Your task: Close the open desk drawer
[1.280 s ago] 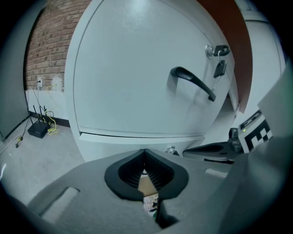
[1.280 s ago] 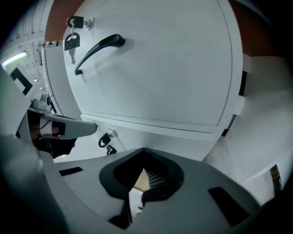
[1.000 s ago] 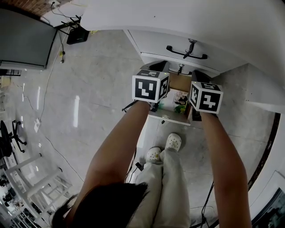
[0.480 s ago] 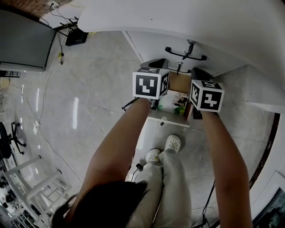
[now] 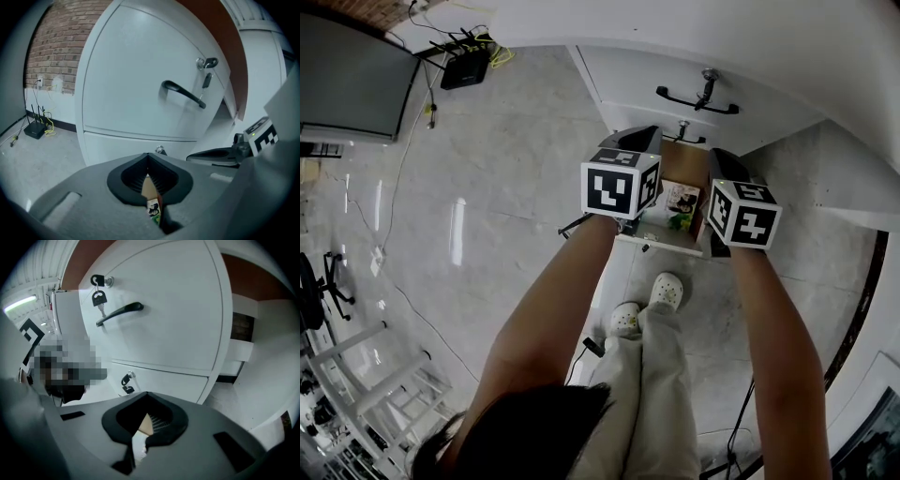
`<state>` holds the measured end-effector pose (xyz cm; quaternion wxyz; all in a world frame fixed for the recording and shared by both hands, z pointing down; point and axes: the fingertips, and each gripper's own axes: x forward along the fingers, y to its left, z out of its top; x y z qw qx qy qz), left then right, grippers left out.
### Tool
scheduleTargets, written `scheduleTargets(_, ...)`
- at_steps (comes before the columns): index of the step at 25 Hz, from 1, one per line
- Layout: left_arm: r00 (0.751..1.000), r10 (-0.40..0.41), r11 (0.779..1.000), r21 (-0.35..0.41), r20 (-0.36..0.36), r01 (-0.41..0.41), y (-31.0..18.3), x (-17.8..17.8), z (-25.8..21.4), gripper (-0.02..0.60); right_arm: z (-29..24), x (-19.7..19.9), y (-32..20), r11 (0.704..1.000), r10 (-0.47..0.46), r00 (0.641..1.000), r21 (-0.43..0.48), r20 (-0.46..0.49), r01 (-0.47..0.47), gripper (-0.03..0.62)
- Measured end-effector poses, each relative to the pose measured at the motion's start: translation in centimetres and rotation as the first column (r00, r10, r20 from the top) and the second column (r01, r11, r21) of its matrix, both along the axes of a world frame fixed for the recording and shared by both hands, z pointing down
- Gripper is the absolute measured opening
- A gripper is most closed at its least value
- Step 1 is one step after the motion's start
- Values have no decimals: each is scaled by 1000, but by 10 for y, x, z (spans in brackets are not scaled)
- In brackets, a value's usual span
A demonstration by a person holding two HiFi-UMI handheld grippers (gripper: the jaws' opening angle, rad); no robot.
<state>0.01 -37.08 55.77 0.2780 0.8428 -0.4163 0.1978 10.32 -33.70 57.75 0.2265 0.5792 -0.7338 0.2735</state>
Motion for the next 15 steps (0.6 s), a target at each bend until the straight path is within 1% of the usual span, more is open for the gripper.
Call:
scheduleTargets(5,1000,9,1000,9,-23,-9,26,-6,-17,6,-26,-7,19,999,12,1000,34,23,-13,9)
scheduleTargets(9,999,10,1000,24,-45,-9,43,-11,-40,6,-56,-13,37,998,19,999,67,35,-21,9)
scheduleTargets(11,999,30,998,51,-46,-28,51,-11,-53,6,-69,-14,45,996,23,999,81,40,-26,9)
scheduleTargets(13,998,64,993,96,-25,-61,63,-9,-66,6,-83,-14,54,994,25,998,101,52,-30,9)
scheduleTargets(15,997,80,988,133,-22,-76,74,-7,-76,6,-94,-12,64,992,19,998,126,61,-26,9)
